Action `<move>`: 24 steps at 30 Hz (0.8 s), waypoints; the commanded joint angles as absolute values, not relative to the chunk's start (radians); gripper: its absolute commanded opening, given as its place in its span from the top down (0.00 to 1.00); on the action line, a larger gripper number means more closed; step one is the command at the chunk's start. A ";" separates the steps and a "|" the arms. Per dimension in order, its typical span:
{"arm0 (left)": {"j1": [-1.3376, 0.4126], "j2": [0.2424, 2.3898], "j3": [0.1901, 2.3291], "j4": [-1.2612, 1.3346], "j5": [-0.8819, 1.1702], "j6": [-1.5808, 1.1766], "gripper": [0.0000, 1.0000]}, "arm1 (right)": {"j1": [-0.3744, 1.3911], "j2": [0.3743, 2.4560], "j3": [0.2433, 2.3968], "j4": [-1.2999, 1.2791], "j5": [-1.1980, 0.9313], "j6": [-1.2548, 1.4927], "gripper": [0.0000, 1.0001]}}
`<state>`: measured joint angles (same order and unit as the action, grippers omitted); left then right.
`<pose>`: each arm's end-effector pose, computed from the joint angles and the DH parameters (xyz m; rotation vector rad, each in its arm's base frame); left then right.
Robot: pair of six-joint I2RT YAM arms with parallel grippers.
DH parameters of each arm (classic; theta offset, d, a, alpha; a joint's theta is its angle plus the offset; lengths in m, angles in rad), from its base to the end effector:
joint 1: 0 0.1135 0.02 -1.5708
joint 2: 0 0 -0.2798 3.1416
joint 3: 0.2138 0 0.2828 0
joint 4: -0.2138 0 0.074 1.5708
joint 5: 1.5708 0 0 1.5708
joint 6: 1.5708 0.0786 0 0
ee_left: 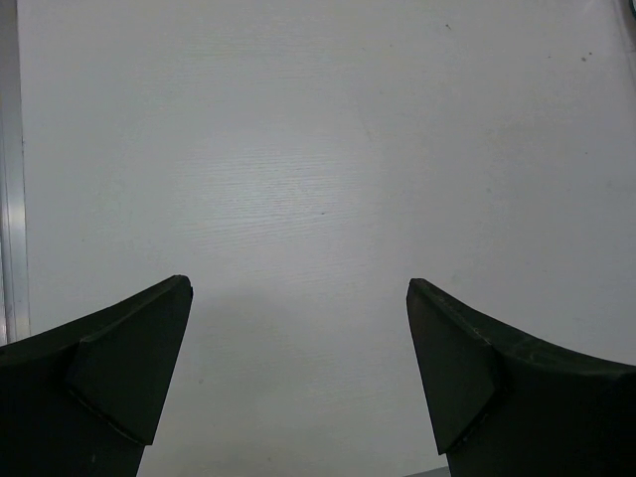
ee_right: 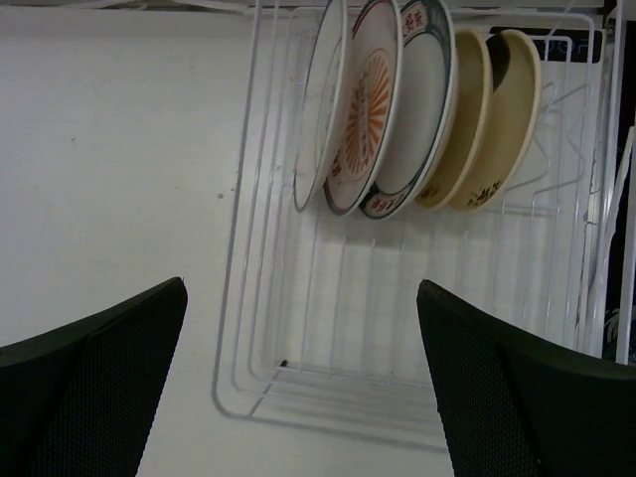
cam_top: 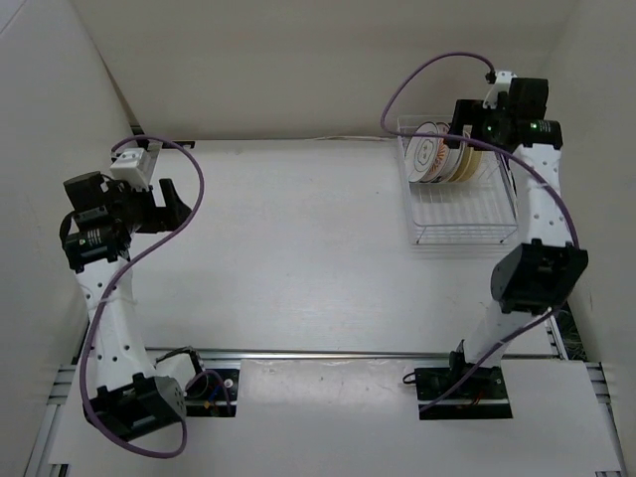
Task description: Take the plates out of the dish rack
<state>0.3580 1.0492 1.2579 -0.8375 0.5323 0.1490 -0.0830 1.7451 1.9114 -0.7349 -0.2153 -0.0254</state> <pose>0.2511 0.0513 0.3887 0.0707 2.1140 -0.2853 0.4580 -0.0213 0.4128 -0.0645 2.1282 0.1663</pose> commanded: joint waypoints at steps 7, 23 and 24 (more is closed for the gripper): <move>0.362 1.249 1.378 -0.813 0.567 0.149 0.00 | -0.049 2.018 2.155 -0.732 -0.167 -0.092 0.14; 0.362 1.279 1.319 -0.795 0.594 0.109 0.00 | 0.008 2.181 2.209 -0.678 -0.115 -0.103 0.21; 0.362 1.279 1.319 -0.795 0.583 0.109 0.00 | 0.008 2.181 2.209 -0.669 -0.115 -0.103 0.21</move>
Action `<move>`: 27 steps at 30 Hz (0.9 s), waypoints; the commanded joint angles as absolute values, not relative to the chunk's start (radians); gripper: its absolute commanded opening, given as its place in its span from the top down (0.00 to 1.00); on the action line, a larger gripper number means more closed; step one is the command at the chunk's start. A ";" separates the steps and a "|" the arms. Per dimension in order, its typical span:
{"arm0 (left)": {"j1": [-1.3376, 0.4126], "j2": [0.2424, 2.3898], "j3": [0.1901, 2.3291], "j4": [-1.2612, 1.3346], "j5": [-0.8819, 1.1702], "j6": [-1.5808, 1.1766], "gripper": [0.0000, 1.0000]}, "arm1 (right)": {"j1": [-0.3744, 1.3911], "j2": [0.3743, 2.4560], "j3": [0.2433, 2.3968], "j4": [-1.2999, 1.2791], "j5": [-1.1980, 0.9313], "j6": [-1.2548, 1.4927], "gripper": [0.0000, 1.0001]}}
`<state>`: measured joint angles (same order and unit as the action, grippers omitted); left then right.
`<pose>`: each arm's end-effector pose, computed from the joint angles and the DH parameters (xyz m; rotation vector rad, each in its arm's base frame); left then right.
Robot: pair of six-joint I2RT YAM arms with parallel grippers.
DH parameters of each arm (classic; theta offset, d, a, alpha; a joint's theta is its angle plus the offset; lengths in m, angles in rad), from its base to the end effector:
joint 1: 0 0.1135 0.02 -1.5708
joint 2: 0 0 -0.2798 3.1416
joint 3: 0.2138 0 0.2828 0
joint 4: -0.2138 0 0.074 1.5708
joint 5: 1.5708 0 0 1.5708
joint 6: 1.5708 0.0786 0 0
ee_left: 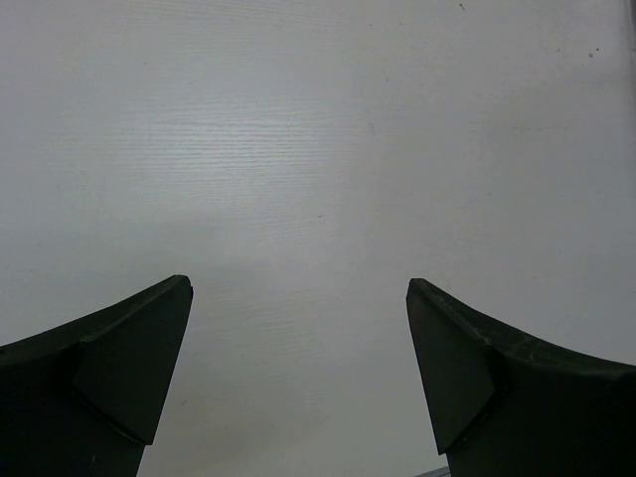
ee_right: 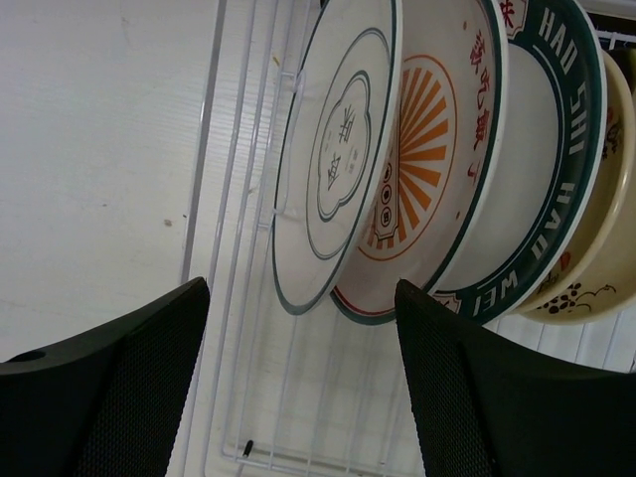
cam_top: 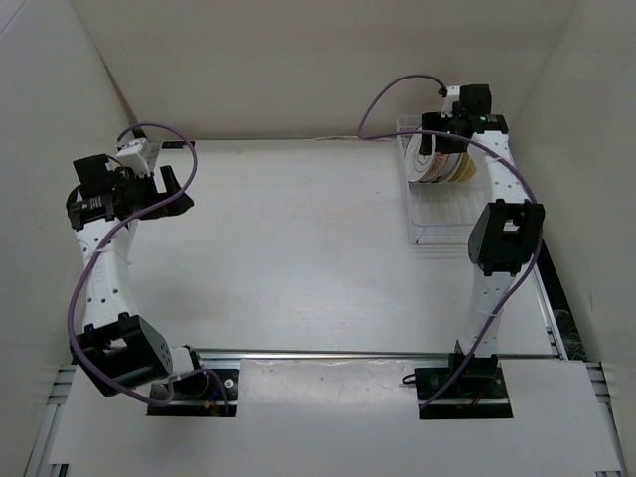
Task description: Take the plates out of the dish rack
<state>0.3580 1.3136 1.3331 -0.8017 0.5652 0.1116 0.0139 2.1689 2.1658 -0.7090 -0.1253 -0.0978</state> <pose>0.3178 0.0739 0.3505 -0.0066 2.2399 -0.4127 0.5690 0.0177 0.3046 -0.1924 2.2700 0.0990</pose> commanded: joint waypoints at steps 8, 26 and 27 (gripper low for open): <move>0.362 1.249 1.298 -0.795 0.574 0.100 0.00 | 0.008 2.240 2.249 -0.591 -0.115 -0.103 0.33; 0.362 1.192 1.255 -0.795 0.574 0.100 0.00 | 0.008 2.264 2.247 -0.477 -0.104 -0.071 0.91; 0.362 1.192 1.246 -0.795 0.574 0.100 0.00 | 0.008 2.255 2.247 -0.477 -0.104 -0.045 0.98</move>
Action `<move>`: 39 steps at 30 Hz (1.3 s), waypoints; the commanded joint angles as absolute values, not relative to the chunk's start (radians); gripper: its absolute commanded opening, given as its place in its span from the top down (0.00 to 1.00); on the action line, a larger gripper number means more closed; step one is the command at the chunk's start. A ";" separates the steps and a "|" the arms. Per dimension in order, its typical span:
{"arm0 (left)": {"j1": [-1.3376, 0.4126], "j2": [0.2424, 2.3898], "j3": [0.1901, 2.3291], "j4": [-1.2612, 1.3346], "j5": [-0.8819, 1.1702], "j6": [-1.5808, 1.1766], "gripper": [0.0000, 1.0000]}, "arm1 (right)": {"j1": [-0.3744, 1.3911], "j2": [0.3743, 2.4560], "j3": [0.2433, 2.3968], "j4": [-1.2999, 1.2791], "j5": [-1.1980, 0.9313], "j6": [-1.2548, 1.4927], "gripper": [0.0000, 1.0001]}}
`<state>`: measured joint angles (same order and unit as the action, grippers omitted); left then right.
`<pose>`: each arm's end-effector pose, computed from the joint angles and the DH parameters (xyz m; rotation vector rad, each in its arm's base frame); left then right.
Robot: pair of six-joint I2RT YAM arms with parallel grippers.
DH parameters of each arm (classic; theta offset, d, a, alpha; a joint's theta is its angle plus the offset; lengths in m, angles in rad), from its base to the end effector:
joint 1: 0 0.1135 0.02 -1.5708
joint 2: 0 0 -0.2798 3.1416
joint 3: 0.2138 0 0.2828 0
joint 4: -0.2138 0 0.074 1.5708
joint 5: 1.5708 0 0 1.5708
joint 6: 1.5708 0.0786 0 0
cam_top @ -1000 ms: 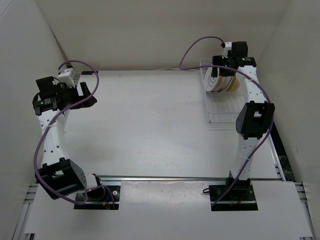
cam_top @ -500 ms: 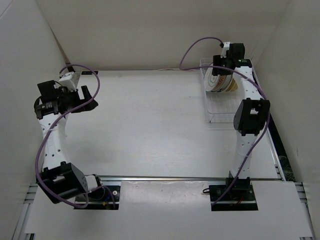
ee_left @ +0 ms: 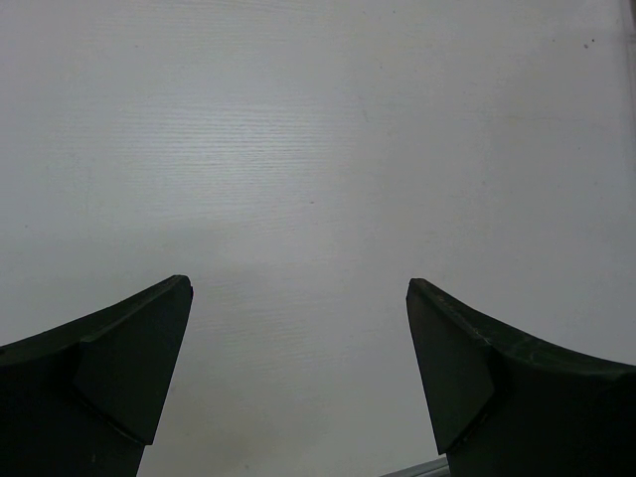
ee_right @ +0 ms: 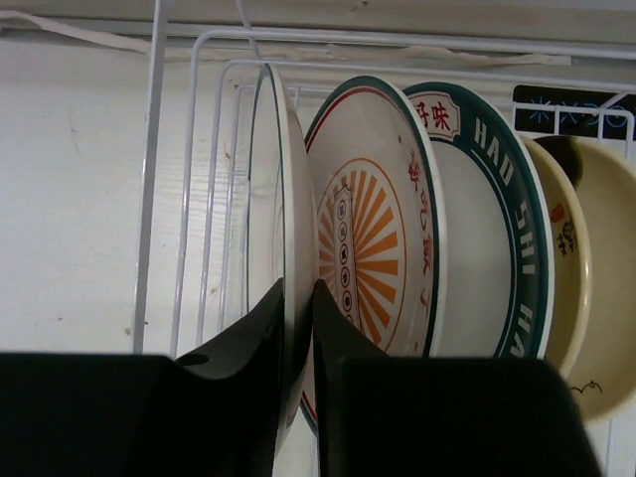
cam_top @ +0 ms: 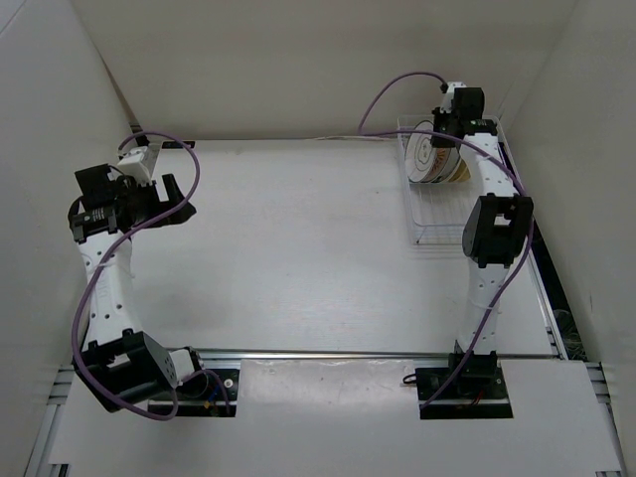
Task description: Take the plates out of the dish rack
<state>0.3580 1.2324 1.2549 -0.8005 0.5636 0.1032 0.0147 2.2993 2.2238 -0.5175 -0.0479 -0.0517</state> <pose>0.2977 0.0665 0.3451 -0.0152 2.2374 -0.4135 0.6127 0.0128 0.2760 -0.0993 2.1609 0.0305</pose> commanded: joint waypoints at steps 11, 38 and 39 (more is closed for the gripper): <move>0.362 1.163 1.227 -0.747 0.330 0.023 0.00 | 0.061 2.007 2.212 -0.448 0.233 0.043 1.00; -0.069 1.802 1.672 -0.712 1.276 -0.158 0.00 | 0.199 1.804 1.741 -0.509 -1.005 0.299 1.00; -0.080 1.821 1.681 -0.680 1.308 -0.231 0.00 | 0.199 1.818 1.741 -0.509 -1.018 0.299 1.00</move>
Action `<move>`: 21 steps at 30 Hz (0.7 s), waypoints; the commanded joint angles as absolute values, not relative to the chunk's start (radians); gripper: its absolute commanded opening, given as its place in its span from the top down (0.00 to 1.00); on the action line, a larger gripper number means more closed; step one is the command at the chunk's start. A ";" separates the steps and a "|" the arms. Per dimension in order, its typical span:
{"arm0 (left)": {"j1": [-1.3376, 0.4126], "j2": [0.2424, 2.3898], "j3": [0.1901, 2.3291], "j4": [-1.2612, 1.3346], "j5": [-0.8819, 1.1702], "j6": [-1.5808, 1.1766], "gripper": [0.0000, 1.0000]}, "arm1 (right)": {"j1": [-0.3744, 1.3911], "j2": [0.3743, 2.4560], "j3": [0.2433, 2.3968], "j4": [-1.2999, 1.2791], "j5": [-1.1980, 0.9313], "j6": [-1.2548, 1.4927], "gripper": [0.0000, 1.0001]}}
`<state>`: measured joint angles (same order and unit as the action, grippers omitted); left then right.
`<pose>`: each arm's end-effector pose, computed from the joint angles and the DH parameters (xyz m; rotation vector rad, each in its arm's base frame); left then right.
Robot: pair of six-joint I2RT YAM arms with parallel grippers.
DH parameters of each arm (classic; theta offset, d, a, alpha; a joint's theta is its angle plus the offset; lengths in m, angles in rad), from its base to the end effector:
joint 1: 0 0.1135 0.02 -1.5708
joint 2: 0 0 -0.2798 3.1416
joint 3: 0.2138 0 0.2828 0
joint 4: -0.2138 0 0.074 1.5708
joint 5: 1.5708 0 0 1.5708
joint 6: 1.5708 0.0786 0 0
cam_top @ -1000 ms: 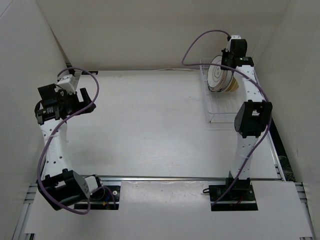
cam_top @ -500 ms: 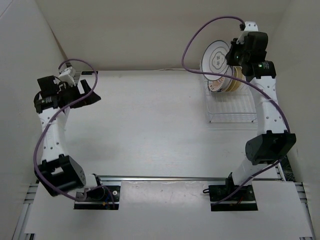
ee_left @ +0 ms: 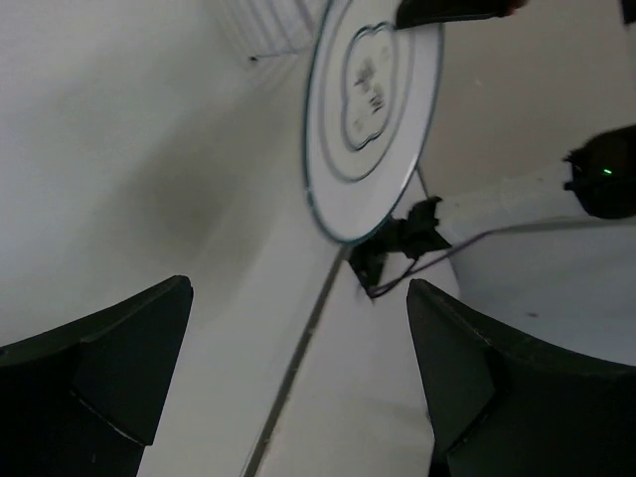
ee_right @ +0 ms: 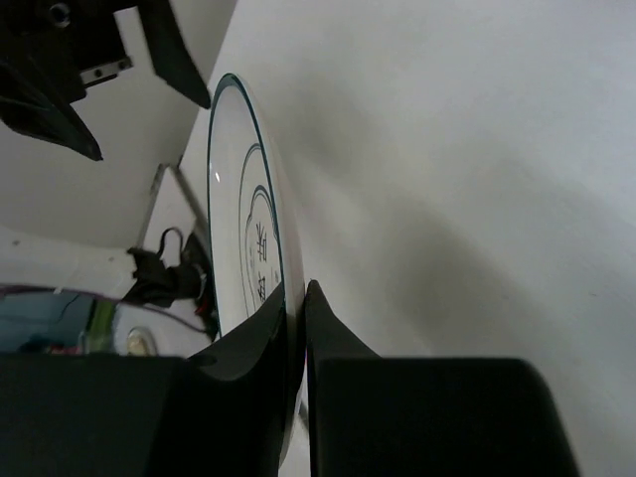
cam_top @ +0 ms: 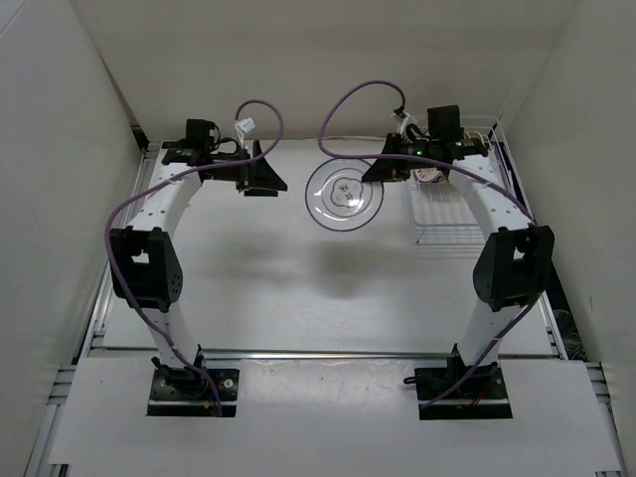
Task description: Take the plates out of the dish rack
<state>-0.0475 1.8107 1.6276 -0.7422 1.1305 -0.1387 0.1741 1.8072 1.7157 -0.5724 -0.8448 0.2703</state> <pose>0.4300 -0.0916 0.3081 0.3685 2.2347 -1.4681 0.4484 0.1385 0.3423 -0.3699 2.1876 1.1829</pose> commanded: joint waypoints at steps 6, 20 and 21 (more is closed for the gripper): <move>-0.098 1.936 1.710 -0.574 1.393 -0.370 0.00 | 0.258 1.891 1.732 -0.471 -1.109 0.319 1.00; -0.212 1.980 1.698 -0.555 1.440 -0.370 0.44 | 0.295 1.982 1.761 -0.396 -1.129 0.382 1.00; -0.212 1.980 1.672 -0.555 1.440 -0.370 0.50 | 0.295 1.982 1.761 -0.396 -1.129 0.382 1.00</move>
